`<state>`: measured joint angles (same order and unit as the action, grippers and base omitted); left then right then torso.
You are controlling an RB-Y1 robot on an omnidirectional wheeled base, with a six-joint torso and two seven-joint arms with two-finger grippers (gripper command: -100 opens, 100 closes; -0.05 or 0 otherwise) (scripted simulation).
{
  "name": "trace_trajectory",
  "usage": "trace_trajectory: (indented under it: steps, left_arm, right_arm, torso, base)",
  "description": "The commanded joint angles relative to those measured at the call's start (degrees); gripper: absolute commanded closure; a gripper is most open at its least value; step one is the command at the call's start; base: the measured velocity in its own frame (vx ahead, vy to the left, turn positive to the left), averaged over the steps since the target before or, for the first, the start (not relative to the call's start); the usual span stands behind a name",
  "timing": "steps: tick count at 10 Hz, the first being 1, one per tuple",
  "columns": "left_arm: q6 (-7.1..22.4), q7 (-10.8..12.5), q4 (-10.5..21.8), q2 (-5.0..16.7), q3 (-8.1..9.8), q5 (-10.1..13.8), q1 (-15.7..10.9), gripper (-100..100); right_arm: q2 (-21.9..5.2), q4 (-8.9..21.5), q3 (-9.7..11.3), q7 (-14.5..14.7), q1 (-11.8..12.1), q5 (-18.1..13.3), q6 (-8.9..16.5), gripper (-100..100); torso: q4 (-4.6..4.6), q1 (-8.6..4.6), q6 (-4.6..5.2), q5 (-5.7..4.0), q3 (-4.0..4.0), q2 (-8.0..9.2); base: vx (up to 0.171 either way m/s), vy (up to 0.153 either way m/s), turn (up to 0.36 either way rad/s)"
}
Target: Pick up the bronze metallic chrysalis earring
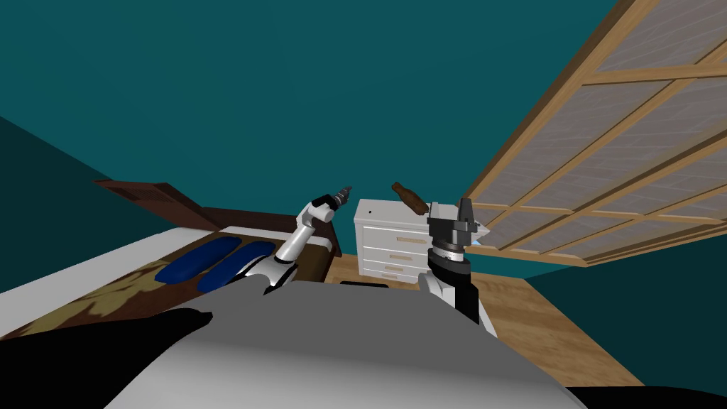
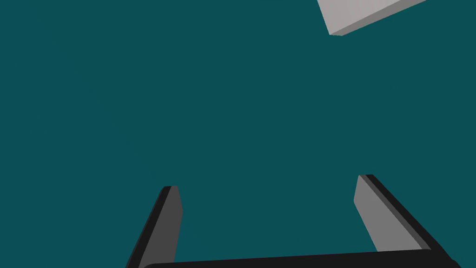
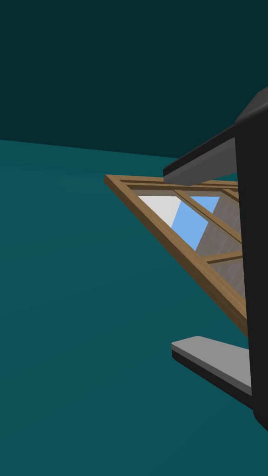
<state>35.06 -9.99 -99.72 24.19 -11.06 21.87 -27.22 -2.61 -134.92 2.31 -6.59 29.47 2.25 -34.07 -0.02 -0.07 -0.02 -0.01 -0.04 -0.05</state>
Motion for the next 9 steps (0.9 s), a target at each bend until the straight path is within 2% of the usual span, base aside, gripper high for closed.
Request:
trace_trajectory:
  steps: [1,2,3,4,5,7,8,9]
  left_arm:
    - [2.26,-0.27,0.47,0.19,-0.09,0.31,-1.01,-100]
    - [4.26,-1.95,3.08,1.20,-0.69,2.09,-3.63,-100]
    - [5.82,-1.95,3.08,1.20,-0.69,2.09,-4.74,-100]
    - [6.89,-1.95,3.08,1.20,-0.69,2.09,-4.74,-100]
    - [8.77,-3.75,5.74,2.17,-1.28,3.89,-7.42,-100]
    - [11.44,-3.75,5.74,2.17,-1.28,3.89,-8.38,-100]
    - [13.28,-5.66,8.44,3.07,-1.87,5.70,-11.03,-100]
    - [14.88,-5.66,8.44,3.07,-1.87,5.70,-11.91,-100]
  right_arm:
    - [0.00,0.00,0.00,0.00,0.00,0.00,0.00,0]
    - [0.00,0.00,0.00,0.00,0.00,0.00,0.00,0]
    - [0.00,0.00,0.00,0.00,0.00,0.00,0.00,0]
    - [0.00,0.00,0.00,0.00,0.00,0.00,0.00,0]
    - [0.00,0.00,0.00,0.00,0.00,0.00,0.00,0]
    - [0.00,0.00,0.00,0.00,0.00,0.00,0.00,0]
    - [0.00,0.00,0.00,0.00,0.00,0.00,0.00,0]
    - [0.00,0.00,0.00,0.00,0.00,0.00,0.00,0]
  torso:
    - [0.00,0.00,0.00,0.00,0.00,0.00]
    - [0.00,0.02,-0.01,0.01,0.01,0.03]
    - [0.00,-0.02,0.00,0.00,0.00,0.01]
    - [0.00,-0.04,-0.01,-0.01,0.00,0.01]
    - [0.00,0.00,-0.01,0.00,0.02,0.03]
    - [0.00,-0.04,-0.01,-0.01,0.01,0.01]
    - [0.00,-0.02,-0.01,0.00,0.02,0.04]
    - [0.01,-0.04,-0.01,-0.01,0.02,0.03]
  base:
    - [0.005,-0.009,-0.002]
    - [0.011,-0.022,0.000]
    - [0.012,-0.026,-0.001]
    - [0.006,-0.013,0.001]
    - [0.013,-0.019,0.001]
    - [0.007,-0.022,0.000]
    - [0.006,-0.026,0.002]
    - [0.006,-0.033,0.001]
